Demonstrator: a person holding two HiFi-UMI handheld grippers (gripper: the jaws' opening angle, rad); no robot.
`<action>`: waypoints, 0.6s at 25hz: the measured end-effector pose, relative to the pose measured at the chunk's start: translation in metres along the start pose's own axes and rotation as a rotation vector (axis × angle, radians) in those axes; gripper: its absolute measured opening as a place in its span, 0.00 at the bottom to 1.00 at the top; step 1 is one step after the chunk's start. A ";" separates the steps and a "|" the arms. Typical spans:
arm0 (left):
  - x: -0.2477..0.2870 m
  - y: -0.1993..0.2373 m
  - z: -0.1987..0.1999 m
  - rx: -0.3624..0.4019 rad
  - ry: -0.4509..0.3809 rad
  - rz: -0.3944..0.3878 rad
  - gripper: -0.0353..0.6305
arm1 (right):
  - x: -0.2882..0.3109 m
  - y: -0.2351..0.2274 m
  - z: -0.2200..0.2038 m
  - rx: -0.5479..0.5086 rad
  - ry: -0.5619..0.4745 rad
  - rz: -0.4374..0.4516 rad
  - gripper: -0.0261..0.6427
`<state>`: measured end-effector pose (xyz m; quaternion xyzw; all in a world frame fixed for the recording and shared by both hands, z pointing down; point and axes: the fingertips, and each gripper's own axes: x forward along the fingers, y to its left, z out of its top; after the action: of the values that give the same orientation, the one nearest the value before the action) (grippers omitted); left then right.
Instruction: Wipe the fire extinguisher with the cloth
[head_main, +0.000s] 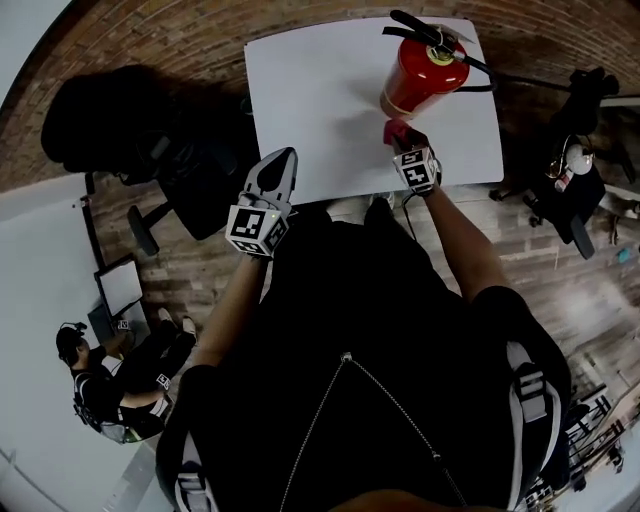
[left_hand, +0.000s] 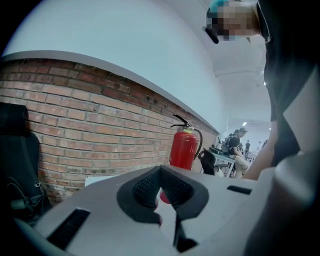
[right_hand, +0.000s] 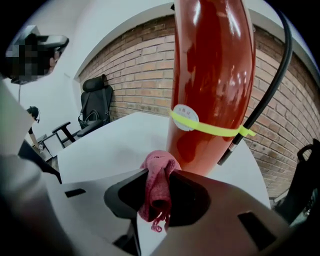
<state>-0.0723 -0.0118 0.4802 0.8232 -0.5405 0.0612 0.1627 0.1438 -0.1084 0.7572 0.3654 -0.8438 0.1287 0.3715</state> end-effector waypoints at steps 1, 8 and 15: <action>0.003 0.004 0.003 0.003 0.003 -0.028 0.08 | -0.006 0.002 0.008 0.015 -0.017 -0.020 0.19; 0.016 0.035 0.025 0.019 -0.006 -0.166 0.08 | -0.046 0.018 0.068 0.110 -0.138 -0.157 0.19; 0.019 0.056 0.033 0.025 -0.009 -0.268 0.08 | -0.090 0.029 0.125 0.174 -0.248 -0.298 0.19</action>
<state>-0.1177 -0.0594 0.4655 0.8902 -0.4258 0.0418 0.1567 0.0974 -0.1021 0.6082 0.5299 -0.8053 0.0986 0.2469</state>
